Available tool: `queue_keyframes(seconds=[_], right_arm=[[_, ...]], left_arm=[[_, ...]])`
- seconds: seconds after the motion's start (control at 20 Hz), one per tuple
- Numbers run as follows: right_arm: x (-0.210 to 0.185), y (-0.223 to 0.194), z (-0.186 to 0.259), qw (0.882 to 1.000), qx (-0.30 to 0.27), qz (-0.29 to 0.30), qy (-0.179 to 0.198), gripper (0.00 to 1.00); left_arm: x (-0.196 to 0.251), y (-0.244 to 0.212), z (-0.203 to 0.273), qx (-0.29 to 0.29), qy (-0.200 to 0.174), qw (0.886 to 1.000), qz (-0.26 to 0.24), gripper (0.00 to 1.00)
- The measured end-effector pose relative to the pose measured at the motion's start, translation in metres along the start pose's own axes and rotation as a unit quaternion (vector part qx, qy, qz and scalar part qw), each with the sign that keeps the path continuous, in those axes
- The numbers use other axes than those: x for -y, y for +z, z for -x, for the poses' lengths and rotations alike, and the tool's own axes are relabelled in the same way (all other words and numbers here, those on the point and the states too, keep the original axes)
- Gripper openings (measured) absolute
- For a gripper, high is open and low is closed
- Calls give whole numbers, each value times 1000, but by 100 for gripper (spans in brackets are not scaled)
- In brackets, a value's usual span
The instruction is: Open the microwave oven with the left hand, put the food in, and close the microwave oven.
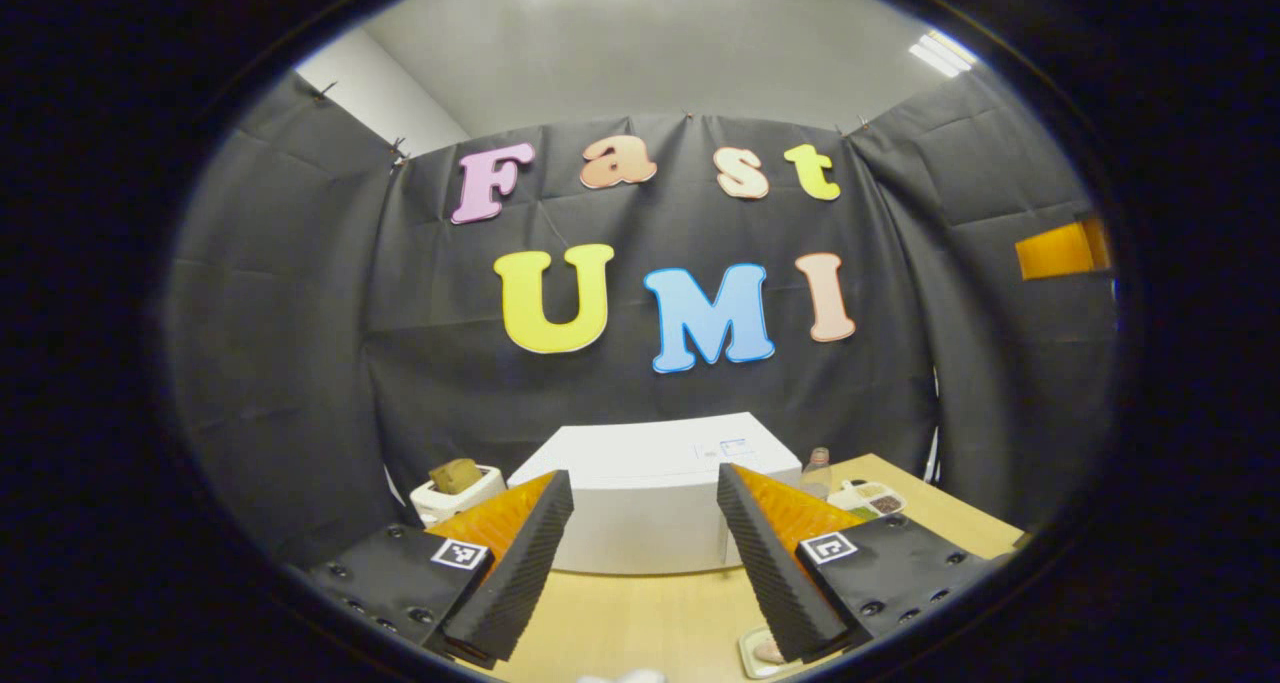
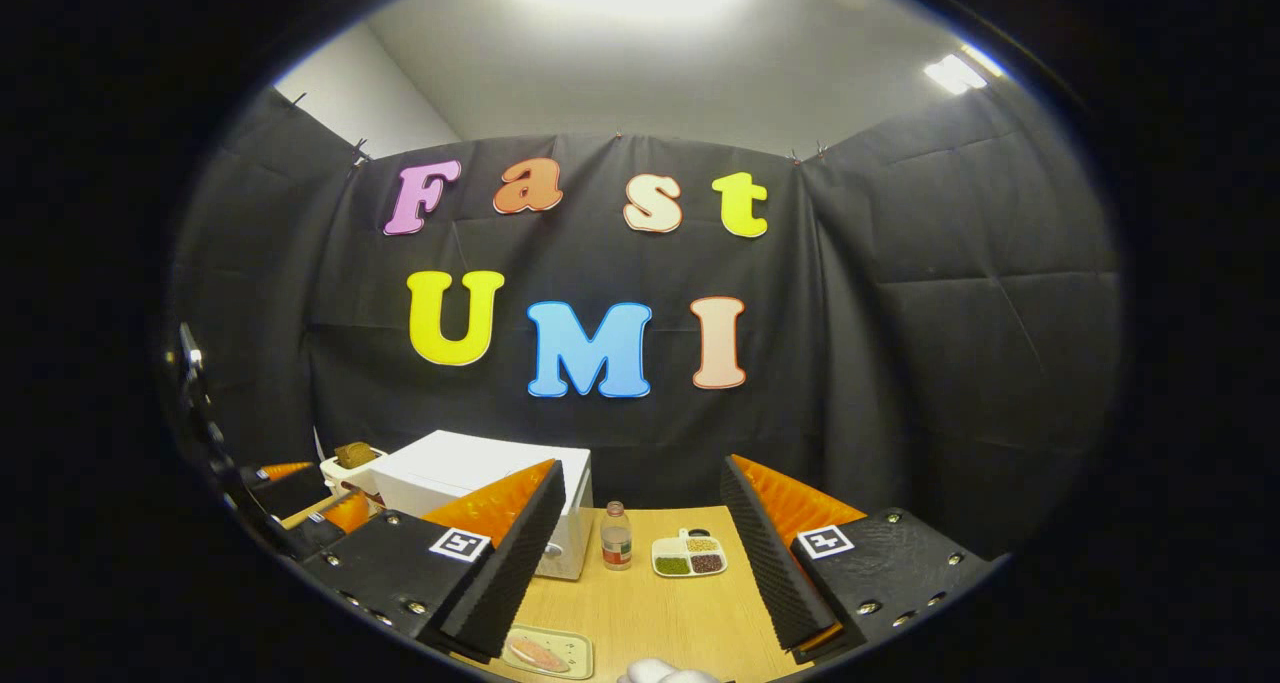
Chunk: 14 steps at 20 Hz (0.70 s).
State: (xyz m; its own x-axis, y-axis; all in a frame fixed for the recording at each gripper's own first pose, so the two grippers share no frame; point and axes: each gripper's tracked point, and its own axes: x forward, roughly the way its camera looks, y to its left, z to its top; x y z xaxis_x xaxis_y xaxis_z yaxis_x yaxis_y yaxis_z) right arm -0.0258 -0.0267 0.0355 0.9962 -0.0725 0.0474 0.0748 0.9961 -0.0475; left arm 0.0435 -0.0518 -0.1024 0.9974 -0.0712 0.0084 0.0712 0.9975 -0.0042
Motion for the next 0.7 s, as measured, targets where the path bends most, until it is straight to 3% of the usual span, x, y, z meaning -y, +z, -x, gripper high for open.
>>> queue_keyframes(seconds=[0.15, 0.25, 0.3, 0.45, 0.55, 0.6, 0.7], right_arm=[[22, 2, 2, 999, -10, 28, -28, 95], [36, 5, 5, 998, -15, 42, -46, 95], [42, 4, 7, 997, -18, 48, -55, 95], [59, 3, 11, 994, -28, 61, -82, 96], [69, -1, 13, 992, -36, 65, -100, 96], [74, -7, 14, 991, -42, 69, -107, 95], [80, -14, 14, 988, -54, 79, -120, 96]], left_arm=[[37, -50, -32, -15, -27, 999, 18, 94], [57, -83, -55, -30, -34, 999, 22, 99], [64, -96, -68, -34, -35, 999, 20, 95], [83, -135, -108, -46, -41, 998, 10, 100], [91, -163, -138, -64, -43, 997, 4, 94], [94, -172, -152, -68, -42, 997, 10, 100], [97, -189, -177, -80, -37, 996, 7, 100]])
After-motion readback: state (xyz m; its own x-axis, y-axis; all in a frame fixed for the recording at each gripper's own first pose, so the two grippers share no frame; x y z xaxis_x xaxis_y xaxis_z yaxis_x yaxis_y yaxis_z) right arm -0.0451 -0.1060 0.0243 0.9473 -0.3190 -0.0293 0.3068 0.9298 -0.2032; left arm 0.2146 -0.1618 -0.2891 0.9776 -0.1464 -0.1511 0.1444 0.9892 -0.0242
